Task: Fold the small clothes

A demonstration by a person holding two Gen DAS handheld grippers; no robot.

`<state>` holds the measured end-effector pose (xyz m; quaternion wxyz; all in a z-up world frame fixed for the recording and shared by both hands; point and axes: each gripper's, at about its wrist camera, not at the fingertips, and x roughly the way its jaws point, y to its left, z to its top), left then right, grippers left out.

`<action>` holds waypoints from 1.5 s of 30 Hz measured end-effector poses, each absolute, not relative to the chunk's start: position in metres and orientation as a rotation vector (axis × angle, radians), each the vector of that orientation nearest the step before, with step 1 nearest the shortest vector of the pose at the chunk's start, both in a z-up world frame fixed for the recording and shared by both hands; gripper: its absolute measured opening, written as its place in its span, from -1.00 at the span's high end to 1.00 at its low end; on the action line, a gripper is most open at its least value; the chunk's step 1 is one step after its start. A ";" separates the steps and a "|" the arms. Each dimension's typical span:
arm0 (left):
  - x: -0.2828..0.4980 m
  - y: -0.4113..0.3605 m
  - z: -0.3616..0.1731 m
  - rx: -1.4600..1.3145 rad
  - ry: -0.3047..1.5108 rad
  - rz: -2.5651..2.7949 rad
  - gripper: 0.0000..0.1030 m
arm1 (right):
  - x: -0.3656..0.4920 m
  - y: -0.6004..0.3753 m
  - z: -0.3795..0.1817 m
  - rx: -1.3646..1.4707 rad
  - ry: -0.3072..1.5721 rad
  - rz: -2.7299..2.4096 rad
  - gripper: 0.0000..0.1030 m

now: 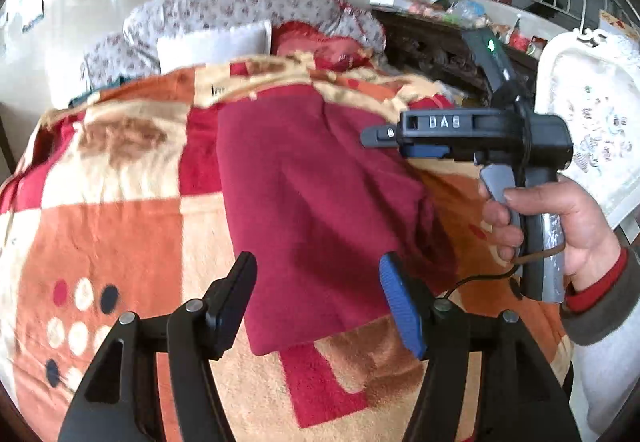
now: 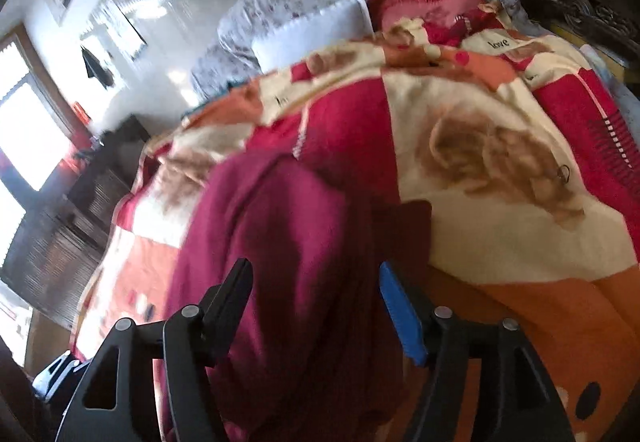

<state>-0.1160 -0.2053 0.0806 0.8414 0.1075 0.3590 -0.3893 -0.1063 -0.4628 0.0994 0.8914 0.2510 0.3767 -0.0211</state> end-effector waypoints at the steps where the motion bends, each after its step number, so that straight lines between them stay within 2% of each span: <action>1: -0.114 -0.210 0.073 0.239 0.771 -0.816 -0.23 | -0.103 -0.461 0.097 0.518 0.783 -0.045 -0.13; 2: -0.111 -0.215 0.066 0.248 0.787 -0.815 -0.23 | -0.100 -0.459 0.097 0.489 0.782 -0.062 0.43; 3: -0.113 -0.220 0.060 0.250 0.804 -0.822 -0.23 | -0.098 -0.457 0.098 0.438 0.779 -0.089 0.60; 7: -0.123 -0.234 0.047 0.271 0.798 -0.831 -0.26 | -0.094 -0.441 0.109 0.235 0.764 -0.154 0.66; 10: -0.127 -0.249 0.039 0.311 0.778 -0.830 -0.35 | -0.083 -0.443 0.093 0.169 0.800 -0.238 0.67; 12: -0.133 -0.251 0.039 0.350 0.759 -0.821 -0.36 | -0.086 -0.453 0.090 0.247 0.786 -0.222 0.65; 15: -0.133 -0.239 0.046 0.325 0.776 -0.842 -0.35 | -0.113 -0.470 0.105 0.441 0.752 -0.160 0.51; 16: -0.131 -0.234 0.048 0.307 0.783 -0.842 -0.35 | -0.126 -0.471 0.111 0.486 0.733 -0.127 0.34; 17: -0.131 -0.226 0.052 0.286 0.783 -0.834 -0.35 | -0.135 -0.468 0.115 0.512 0.714 -0.092 -0.01; 19: -0.130 -0.218 0.057 0.269 0.768 -0.809 -0.35 | -0.152 -0.459 0.121 0.540 0.699 -0.040 -0.45; 24: -0.129 -0.207 0.059 0.246 0.776 -0.770 -0.35 | -0.159 -0.428 0.104 0.547 0.776 0.010 -0.41; 25: -0.130 -0.207 0.059 0.247 0.780 -0.764 -0.35 | -0.156 -0.424 0.098 0.544 0.787 0.006 -0.15; 26: -0.131 -0.206 0.058 0.253 0.781 -0.758 -0.35 | -0.153 -0.418 0.094 0.523 0.791 0.012 0.38; 27: -0.132 -0.206 0.058 0.258 0.780 -0.755 -0.35 | -0.153 -0.414 0.092 0.501 0.790 0.009 0.48; 29: -0.133 -0.204 0.058 0.270 0.773 -0.746 -0.35 | -0.158 -0.406 0.100 0.408 0.762 -0.032 0.55; 32: -0.132 -0.199 0.058 0.268 0.761 -0.725 -0.38 | -0.167 -0.401 0.109 0.291 0.747 -0.102 0.58; 36: -0.123 -0.197 0.052 0.241 0.797 -0.696 -0.38 | -0.161 -0.407 0.077 0.290 0.812 -0.158 0.56; 37: -0.121 -0.196 0.050 0.237 0.804 -0.686 -0.38 | -0.165 -0.408 0.077 0.305 0.791 -0.163 0.53; 41: -0.116 -0.193 0.049 0.231 0.815 -0.660 -0.38 | -0.183 -0.413 0.093 0.353 0.763 -0.178 0.17; 45: -0.114 -0.191 0.051 0.217 0.816 -0.649 -0.38 | -0.198 -0.402 0.119 0.327 0.698 -0.196 0.17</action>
